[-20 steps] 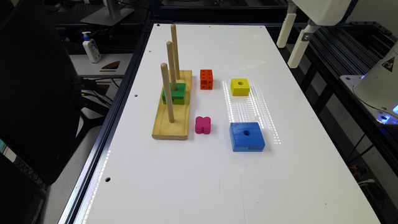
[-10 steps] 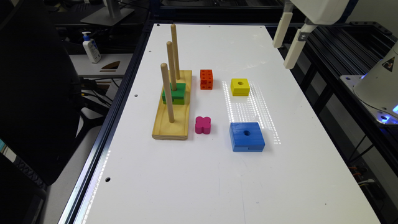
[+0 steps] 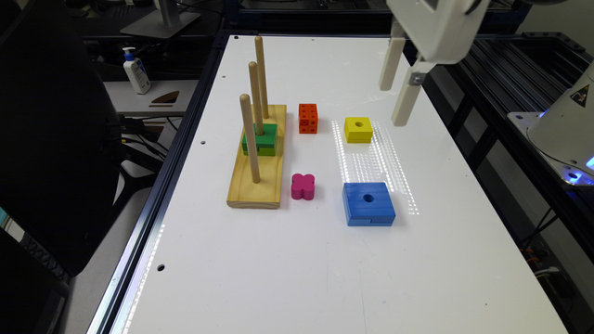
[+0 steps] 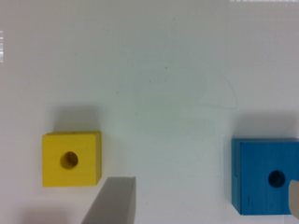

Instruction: Pick up pink flower.

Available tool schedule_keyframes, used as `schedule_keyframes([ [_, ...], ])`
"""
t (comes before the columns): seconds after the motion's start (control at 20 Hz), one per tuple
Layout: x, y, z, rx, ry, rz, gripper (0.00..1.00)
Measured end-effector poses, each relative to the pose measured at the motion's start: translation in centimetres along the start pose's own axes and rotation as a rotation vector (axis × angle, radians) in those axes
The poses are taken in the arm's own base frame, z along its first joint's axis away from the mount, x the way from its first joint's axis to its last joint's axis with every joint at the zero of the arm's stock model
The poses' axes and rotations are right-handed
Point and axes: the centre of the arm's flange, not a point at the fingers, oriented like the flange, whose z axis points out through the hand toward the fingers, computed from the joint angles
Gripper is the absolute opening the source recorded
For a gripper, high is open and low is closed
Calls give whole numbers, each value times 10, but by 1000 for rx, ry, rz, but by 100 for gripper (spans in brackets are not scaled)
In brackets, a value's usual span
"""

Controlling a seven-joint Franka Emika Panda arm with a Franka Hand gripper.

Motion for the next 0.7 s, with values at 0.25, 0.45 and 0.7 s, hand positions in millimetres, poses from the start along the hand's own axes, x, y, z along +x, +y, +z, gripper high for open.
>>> schedule_keyframes([
  [0.25, -2, -15, -3, 8, 5, -2, 100],
  [0.45, -9, -37, -5, 16, 9, -1, 100],
  [0.7, -2, -54, -1, 20, 1, 0, 100],
])
